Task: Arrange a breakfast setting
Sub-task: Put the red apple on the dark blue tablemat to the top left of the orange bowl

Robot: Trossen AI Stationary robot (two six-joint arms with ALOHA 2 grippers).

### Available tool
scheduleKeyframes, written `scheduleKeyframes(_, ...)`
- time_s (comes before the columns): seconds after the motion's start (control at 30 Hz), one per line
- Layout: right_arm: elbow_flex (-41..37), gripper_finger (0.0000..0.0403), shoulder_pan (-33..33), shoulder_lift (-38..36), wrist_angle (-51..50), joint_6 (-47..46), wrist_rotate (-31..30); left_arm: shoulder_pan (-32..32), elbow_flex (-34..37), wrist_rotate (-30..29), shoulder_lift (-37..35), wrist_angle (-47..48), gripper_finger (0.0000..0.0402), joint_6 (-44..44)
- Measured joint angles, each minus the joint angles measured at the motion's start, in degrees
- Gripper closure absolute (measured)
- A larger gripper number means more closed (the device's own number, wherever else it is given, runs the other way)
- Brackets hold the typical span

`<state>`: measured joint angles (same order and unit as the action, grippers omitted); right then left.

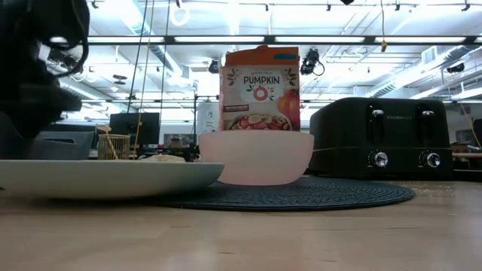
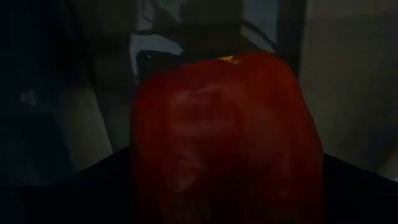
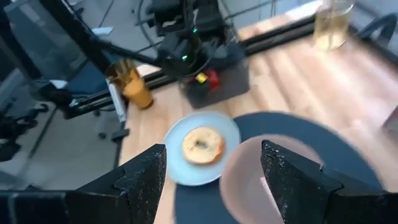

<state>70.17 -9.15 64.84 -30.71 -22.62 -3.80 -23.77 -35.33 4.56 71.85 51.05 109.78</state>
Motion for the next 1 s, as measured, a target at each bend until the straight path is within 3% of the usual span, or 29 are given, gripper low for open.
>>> scheduleKeyframes(0.37,0.00,0.0137,-0.04,-1.31,2.42,7.12,-1.31,-0.42,-13.82,-1.43,-4.25,20.80,0.0057,-0.98)
scheduleKeyframes(0.5,0.00,0.0137,-0.02,-1.29,2.79,7.39,-1.31,0.09,-17.84,-2.81,-6.59,19.20,0.0059,-2.00)
scheduleKeyframes(0.6,0.00,0.0137,-0.49,-1.27,2.81,7.20,-1.29,2.46,-20.68,0.54,-7.25,21.33,0.0059,-2.47)
scheduleKeyframes(0.77,0.00,0.0137,-1.01,-1.27,2.81,6.67,-1.25,10.24,-22.92,3.31,-7.12,20.24,0.0059,-8.66)
scheduleKeyframes(1.0,0.00,0.0138,-1.02,-1.27,1.62,4.82,1.92,22.50,-22.95,4.80,-7.12,7.79,0.0059,-14.44)
